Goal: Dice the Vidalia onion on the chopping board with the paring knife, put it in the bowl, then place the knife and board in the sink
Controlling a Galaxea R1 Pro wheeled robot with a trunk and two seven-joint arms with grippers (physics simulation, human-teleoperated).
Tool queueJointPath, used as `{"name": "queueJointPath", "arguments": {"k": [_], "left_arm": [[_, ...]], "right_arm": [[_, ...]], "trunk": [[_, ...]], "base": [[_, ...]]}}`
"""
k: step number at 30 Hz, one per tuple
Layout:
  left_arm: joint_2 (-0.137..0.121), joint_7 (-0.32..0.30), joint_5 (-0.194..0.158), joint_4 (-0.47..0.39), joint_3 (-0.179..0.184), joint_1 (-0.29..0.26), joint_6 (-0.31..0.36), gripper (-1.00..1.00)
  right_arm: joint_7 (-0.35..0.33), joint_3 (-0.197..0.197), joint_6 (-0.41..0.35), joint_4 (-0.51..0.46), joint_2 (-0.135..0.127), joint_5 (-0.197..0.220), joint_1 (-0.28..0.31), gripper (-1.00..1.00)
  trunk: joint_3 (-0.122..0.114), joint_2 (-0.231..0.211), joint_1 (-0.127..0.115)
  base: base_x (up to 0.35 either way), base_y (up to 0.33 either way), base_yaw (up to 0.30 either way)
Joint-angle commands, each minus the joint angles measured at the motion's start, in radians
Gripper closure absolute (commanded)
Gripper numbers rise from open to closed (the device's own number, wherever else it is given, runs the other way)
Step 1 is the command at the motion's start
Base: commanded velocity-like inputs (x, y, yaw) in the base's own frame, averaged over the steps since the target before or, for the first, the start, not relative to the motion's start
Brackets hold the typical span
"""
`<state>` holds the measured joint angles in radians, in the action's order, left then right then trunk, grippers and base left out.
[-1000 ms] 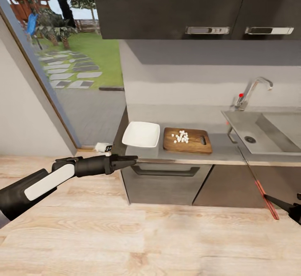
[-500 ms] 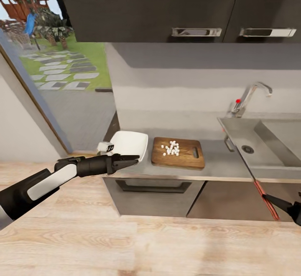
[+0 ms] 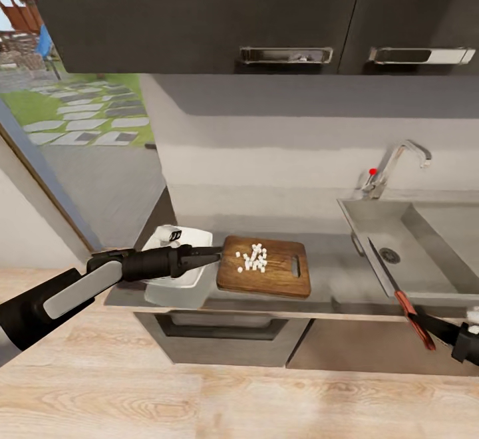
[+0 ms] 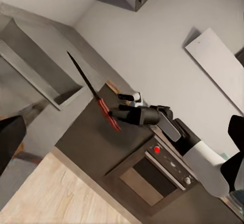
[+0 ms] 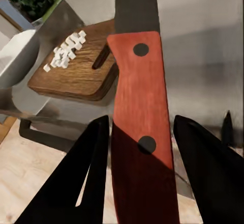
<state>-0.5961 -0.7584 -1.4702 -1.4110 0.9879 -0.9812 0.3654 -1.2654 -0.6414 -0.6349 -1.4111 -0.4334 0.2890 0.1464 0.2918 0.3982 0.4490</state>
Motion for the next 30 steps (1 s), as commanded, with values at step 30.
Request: {"name": "queueJointPath", "arguments": {"k": [30], "left_arm": [[-0.001, 0.003, -0.013, 0.003, 0.003, -0.002, 0.007, -1.00]], "right_arm": [[0.255, -0.020, -0.250, -0.150, 0.001, -0.166, 0.001, 1.00]], "trunk": [[0.002, 0.002, 0.001]], "base": [[0.246, -0.225, 0.000]]}}
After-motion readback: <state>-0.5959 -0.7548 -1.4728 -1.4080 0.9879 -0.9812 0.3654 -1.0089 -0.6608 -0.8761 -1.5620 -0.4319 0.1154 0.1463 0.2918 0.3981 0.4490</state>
